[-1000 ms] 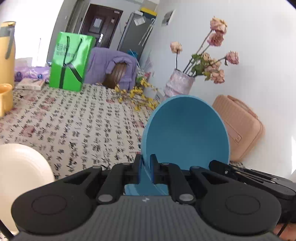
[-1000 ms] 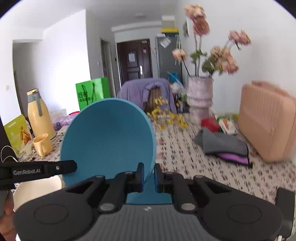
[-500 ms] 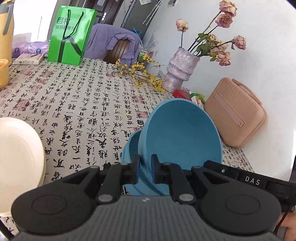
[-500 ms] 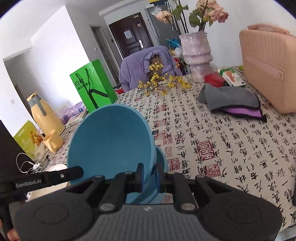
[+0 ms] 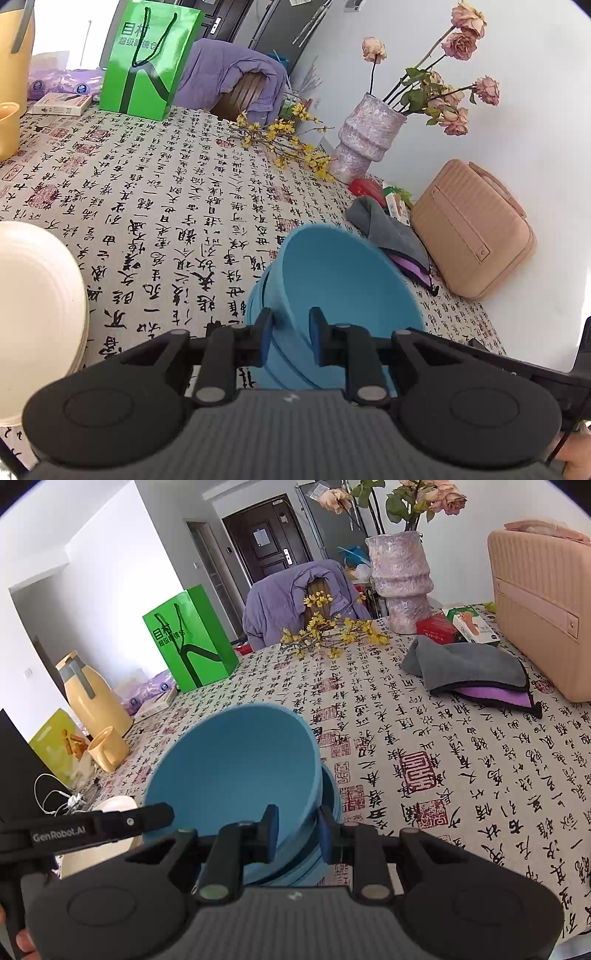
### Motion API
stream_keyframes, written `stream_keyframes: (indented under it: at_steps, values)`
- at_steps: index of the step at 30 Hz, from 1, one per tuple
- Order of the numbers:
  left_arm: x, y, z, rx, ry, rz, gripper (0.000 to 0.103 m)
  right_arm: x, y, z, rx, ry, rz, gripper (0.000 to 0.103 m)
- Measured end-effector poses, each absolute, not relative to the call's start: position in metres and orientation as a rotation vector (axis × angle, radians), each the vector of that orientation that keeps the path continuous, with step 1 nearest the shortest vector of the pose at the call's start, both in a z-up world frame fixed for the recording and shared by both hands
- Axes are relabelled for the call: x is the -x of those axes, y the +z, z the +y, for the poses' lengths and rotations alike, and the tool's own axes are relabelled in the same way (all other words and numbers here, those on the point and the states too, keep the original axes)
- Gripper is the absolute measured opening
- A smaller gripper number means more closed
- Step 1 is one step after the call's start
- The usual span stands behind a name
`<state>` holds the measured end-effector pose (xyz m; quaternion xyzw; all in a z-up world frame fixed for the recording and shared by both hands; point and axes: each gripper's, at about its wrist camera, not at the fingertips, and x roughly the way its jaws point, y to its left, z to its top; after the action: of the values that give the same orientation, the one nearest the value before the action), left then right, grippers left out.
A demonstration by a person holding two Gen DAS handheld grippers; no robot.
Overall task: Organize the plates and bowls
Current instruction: 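Lower the bowl into the nested bowls and open both grippers, then move both grippers to the stack of three blue bowls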
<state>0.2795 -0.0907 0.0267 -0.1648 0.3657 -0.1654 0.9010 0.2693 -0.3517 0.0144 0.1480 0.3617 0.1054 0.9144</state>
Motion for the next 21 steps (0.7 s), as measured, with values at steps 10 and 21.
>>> stream_keyframes:
  at_steps: [10,21]
  values:
    - [-0.276,0.028,-0.088,0.329,-0.349,0.724,0.021,-0.268,0.024,-0.351,-0.286,0.218,0.724,0.034]
    - [-0.198,0.037,-0.074,0.01,-0.244,0.389,0.07,-0.213,0.046,-0.313,-0.044,0.163,0.487,0.059]
